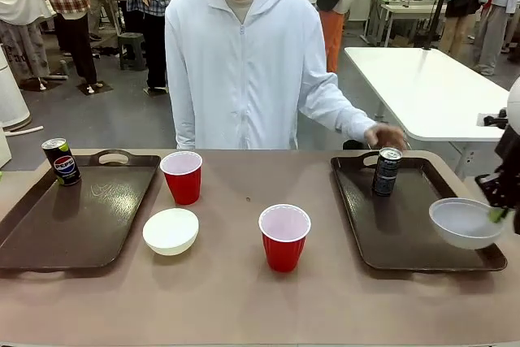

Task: Prepare tableware on both trays.
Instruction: Pick up a Picnic Bowl from the table and place it on a Handle tray.

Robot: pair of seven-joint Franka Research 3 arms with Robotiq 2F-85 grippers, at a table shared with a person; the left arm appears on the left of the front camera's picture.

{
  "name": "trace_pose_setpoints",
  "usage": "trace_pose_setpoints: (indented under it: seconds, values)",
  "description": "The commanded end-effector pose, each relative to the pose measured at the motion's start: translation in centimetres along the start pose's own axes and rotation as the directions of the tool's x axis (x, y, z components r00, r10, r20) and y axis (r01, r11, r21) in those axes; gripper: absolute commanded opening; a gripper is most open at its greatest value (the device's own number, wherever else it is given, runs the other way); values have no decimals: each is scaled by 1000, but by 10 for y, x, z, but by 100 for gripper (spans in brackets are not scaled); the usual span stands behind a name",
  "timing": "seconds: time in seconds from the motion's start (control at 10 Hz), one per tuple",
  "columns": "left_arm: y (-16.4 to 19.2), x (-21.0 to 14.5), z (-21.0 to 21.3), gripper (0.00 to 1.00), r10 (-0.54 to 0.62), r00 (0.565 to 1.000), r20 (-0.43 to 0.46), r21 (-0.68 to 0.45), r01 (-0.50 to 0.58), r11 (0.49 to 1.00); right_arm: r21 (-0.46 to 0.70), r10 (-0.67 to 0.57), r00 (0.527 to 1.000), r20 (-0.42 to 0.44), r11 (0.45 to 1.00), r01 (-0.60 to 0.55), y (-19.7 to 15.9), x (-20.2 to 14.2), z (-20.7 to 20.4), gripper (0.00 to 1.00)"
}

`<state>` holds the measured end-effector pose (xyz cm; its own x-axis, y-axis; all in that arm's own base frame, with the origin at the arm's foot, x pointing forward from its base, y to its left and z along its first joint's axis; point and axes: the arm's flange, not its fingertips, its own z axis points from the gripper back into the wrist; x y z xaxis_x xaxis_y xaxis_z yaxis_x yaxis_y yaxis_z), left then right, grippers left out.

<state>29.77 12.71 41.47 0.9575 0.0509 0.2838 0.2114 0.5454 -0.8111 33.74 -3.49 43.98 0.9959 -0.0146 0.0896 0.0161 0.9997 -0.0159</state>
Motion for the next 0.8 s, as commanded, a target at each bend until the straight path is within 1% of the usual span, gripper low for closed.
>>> trace_pose_setpoints:
  seconds: [0.0, 0.1, 0.2, 0.4, 0.5, 0.7]
  values:
    - [0, 0, 1, 100, 4, 1000, 8, -9, -4, 1000, 92, 10, 1000, 20, 996, -12, 8, 29, -24, 3]
    - [0, 0, 1, 100, 4, 1000, 8, -9, -4, 1000, 86, 2, 1000, 0, 996, -2, 13, 42, -39, 3]
    - [0, 0, 1, 100, 4, 1000, 8, -9, -4, 1000, 86, 1, 1000, -2, 996, -1, 18, 54, -52, 3]
    - [0, 0, 1, 100, 4, 1000, 8, -9, -4, 1000, 94, 11, 1000, 23, 996, -13, 22, 72, -76, 3]
    - [0, 0, 1, 100, 4, 1000, 8, -9, -4, 1000, 107, 12, 999, 49, 994, -17, 23, 81, -86, 3]
    - [0, 0, 1, 100, 4, 1000, 8, -9, -4, 1000, 127, 34, 998, 50, 991, -41, 26, 83, -94, 3]
